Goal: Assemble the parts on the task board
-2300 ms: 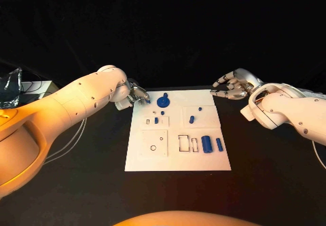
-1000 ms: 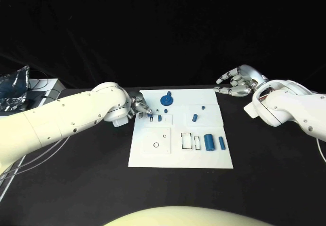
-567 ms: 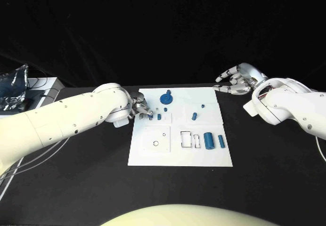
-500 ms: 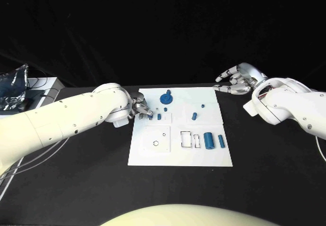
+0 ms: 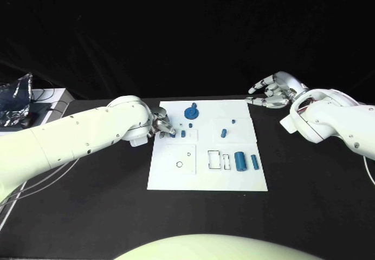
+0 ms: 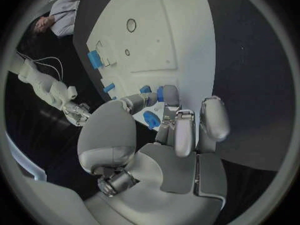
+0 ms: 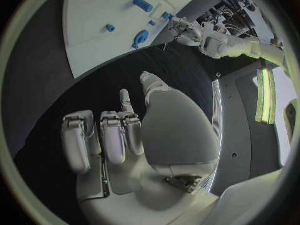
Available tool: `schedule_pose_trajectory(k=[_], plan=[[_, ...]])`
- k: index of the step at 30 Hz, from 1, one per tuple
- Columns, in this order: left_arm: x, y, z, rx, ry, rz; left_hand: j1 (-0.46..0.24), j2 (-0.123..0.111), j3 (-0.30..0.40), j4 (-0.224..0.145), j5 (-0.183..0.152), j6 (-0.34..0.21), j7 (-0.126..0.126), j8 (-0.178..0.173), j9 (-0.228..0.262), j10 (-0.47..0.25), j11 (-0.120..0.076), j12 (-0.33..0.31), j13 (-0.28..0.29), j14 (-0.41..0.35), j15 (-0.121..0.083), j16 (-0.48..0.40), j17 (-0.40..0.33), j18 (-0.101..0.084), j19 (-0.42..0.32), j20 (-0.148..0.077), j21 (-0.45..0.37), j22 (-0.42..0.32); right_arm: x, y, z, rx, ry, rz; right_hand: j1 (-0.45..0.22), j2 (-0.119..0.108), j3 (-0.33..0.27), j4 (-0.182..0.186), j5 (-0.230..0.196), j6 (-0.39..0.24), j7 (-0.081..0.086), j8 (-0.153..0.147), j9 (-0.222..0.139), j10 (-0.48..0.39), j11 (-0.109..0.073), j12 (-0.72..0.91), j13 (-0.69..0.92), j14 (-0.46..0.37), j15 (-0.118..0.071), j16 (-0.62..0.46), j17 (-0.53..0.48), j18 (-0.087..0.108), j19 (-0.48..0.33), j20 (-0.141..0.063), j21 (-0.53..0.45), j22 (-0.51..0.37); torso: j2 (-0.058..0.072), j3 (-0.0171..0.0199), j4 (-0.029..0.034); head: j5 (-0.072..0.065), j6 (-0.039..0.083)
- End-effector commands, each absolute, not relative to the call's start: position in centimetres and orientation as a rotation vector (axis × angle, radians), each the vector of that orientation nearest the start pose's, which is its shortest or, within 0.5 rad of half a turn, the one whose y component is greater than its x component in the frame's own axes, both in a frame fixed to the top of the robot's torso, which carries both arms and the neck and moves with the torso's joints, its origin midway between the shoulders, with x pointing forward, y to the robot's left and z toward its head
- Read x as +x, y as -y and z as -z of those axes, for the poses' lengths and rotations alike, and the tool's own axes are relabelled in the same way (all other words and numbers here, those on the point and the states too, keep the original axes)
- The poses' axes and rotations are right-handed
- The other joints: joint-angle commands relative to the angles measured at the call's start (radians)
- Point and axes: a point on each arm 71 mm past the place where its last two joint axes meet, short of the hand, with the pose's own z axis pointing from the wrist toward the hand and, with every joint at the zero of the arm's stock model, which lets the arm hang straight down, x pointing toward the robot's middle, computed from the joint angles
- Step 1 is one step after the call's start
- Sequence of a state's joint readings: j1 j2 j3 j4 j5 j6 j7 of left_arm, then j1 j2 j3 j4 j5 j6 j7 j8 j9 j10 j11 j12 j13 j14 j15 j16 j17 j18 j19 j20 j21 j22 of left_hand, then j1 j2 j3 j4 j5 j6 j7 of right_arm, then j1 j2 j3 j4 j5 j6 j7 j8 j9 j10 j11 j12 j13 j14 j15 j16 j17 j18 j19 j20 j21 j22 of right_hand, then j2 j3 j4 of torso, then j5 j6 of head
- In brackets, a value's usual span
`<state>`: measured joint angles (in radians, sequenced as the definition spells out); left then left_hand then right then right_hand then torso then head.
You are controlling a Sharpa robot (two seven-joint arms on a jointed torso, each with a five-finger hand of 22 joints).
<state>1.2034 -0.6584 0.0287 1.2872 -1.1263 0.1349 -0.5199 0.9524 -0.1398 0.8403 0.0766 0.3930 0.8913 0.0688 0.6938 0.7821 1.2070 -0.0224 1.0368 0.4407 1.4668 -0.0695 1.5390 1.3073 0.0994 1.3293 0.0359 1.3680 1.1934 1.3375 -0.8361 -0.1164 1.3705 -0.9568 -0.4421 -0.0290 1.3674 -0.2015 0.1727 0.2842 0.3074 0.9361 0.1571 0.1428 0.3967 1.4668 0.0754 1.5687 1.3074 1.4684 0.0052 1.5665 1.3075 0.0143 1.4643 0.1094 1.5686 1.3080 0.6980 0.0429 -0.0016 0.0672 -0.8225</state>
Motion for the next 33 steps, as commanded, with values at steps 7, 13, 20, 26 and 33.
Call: schedule_pose_trajectory(k=[7,13,20,26,33], plan=[[52.52,-19.01,21.95,-0.191,-2.270,0.357,-0.001,0.010,0.180,-0.187,0.005,0.021,-0.016,0.002,0.000,0.004,-0.001,0.002,-0.002,0.089,-0.008,0.005,0.210,-0.012,0.009,0.000,0.005,0.001,52.98,25.36,14.74,0.316,-1.577,-0.733,-0.007,0.000,-0.002,0.002,0.005,-0.006,0.000,0.005,0.001,0.102,0.000,0.000,0.262,0.100,-0.003,0.001,0.254,-0.014,0.107,-0.004,0.002,0.263,0.000,0.0006,-0.0005,-0.001,-0.004],[52.50,-19.16,22.03,-0.185,-2.276,0.349,-0.001,0.010,0.181,-0.187,0.005,0.022,-0.016,0.002,0.000,0.005,-0.001,0.002,-0.001,0.089,-0.008,0.005,0.211,-0.012,0.009,-0.001,0.006,0.002,52.99,25.39,14.75,0.316,-1.577,-0.733,-0.007,0.000,-0.002,0.002,0.005,-0.006,0.000,0.005,0.001,0.102,0.000,0.000,0.262,0.100,-0.003,0.001,0.254,-0.014,0.107,-0.004,0.002,0.263,0.000,0.0002,0.0009,-0.002,-0.005],[52.51,-19.30,22.09,-0.169,-2.279,0.333,-0.001,0.010,0.181,-0.188,0.005,0.022,-0.016,0.002,-0.001,0.005,-0.001,0.001,-0.002,0.090,-0.008,0.006,0.212,-0.012,0.010,-0.001,0.006,0.002,53.00,25.37,14.75,0.316,-1.578,-0.733,-0.007,0.000,-0.002,0.002,0.005,-0.006,0.000,0.005,0.001,0.102,0.000,0.000,0.262,0.100,-0.003,0.001,0.254,-0.014,0.107,-0.004,0.002,0.263,0.000,-0.0002,0.0006,-0.002,-0.005],[52.56,-19.56,22.11,-0.160,-2.276,0.316,-0.001,0.010,0.181,-0.188,0.005,0.022,-0.016,0.002,-0.001,0.005,-0.001,0.002,-0.001,0.089,-0.008,0.006,0.211,-0.012,0.010,-0.001,0.006,0.003,53.00,25.39,14.77,0.315,-1.578,-0.733,-0.007,0.000,-0.002,0.002,0.005,-0.006,0.000,0.005,0.001,0.102,0.000,0.000,0.262,0.100,-0.003,0.001,0.254,-0.014,0.107,-0.004,0.002,0.263,0.000,-0.0001,0.0013,-0.002,-0.007],[52.68,-19.79,22.04,-0.160,-2.258,0.300,0.000,0.010,0.181,-0.188,0.006,0.022,-0.016,0.002,-0.002,0.006,-0.002,0.001,-0.001,0.090,-0.008,0.007,0.214,-0.013,0.013,-0.001,0.009,0.007,53.01,25.38,14.78,0.315,-1.578,-0.733,-0.007,0.000,-0.002,0.002,0.005,-0.006,0.000,0.005,0.001,0.102,0.000,0.000,0.262,0.100,-0.003,0.001,0.254,-0.014,0.107,-0.004,0.002,0.263,0.000,-0.0006,0.0008,-0.002,-0.007]])
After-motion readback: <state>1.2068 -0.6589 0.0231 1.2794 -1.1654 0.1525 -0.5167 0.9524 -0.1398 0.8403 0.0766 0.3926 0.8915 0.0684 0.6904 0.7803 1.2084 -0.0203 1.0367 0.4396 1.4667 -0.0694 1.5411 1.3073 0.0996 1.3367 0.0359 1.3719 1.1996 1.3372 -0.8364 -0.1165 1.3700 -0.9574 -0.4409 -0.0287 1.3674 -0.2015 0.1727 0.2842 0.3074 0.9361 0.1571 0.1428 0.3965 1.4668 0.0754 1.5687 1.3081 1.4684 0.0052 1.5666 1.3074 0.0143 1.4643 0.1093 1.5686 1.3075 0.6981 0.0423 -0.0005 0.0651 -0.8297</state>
